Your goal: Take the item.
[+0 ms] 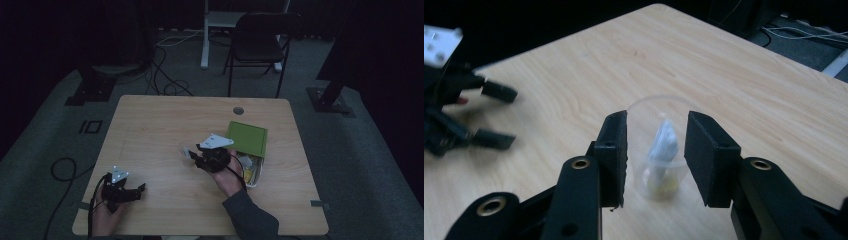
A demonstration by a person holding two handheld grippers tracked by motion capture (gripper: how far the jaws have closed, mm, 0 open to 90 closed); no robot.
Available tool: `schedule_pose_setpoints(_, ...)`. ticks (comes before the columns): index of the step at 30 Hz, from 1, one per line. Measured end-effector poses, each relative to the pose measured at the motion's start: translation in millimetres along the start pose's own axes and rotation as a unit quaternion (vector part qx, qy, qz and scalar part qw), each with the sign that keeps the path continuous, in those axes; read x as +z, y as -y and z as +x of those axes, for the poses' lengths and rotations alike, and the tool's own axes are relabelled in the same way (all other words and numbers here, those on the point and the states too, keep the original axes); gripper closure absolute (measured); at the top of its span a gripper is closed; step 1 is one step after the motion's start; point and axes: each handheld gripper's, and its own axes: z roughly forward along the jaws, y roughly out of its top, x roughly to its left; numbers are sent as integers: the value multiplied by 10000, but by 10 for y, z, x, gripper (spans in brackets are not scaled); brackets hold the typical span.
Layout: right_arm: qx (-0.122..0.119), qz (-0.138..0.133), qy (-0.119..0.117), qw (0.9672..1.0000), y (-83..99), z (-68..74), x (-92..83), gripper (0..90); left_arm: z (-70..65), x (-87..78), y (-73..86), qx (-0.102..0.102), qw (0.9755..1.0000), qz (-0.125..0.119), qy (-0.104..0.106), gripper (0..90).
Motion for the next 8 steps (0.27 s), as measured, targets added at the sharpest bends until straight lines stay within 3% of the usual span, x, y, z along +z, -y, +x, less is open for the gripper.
schedule_pose_setpoints(8,-152,107,23,9998,236,61,-221,614,-1,-1,0,-8,10000,9,7,106)
